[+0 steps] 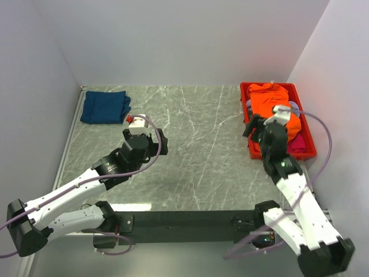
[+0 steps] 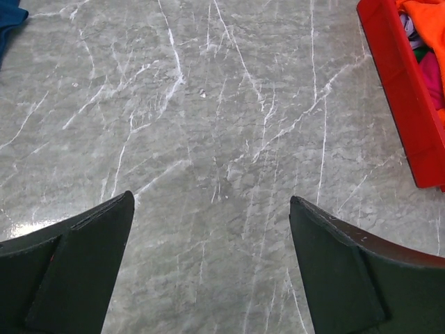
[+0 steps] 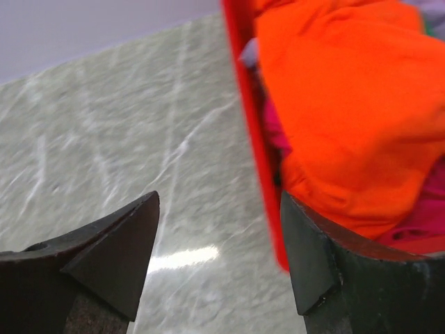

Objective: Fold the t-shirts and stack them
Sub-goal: Grab the tshirt from the pile, then move the tshirt to the center of the board, then flatten the tshirt out

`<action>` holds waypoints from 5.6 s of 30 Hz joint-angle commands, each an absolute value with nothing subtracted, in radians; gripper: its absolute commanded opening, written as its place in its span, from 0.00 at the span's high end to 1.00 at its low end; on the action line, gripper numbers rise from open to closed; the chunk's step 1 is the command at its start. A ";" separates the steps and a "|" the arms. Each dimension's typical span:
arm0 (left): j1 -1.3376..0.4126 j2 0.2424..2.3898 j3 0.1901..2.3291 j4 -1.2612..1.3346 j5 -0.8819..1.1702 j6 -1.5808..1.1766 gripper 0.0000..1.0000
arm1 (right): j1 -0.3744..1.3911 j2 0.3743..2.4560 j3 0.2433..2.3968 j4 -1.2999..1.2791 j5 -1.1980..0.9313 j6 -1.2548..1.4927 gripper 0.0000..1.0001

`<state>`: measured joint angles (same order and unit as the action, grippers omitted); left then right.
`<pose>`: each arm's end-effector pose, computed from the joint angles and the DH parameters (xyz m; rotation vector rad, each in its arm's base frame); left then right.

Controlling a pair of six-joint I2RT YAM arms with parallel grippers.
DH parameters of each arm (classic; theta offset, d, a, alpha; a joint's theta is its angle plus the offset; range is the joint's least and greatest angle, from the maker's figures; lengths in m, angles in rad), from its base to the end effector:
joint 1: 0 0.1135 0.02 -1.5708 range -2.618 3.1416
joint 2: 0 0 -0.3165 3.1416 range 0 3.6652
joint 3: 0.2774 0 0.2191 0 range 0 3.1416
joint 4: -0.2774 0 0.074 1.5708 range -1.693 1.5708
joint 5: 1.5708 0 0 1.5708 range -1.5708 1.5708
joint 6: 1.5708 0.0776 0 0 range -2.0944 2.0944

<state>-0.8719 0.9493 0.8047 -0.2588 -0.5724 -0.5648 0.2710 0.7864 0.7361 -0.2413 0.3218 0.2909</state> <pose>0.1486 -0.1115 0.3452 -0.0740 1.9263 -0.4033 0.1523 0.0168 0.3444 0.2398 1.8324 0.0923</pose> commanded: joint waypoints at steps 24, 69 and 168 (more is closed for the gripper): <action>-0.862 0.897 0.779 -0.268 -0.586 -0.540 0.01 | -0.107 1.460 0.916 -0.230 0.279 0.342 0.32; -0.859 0.778 0.739 -0.304 -0.632 -0.581 0.01 | 0.420 1.174 1.689 -0.235 -0.614 0.305 1.00; -0.462 0.799 1.023 -0.370 -0.453 -0.585 0.99 | 0.758 1.301 1.026 -0.600 0.494 0.420 1.00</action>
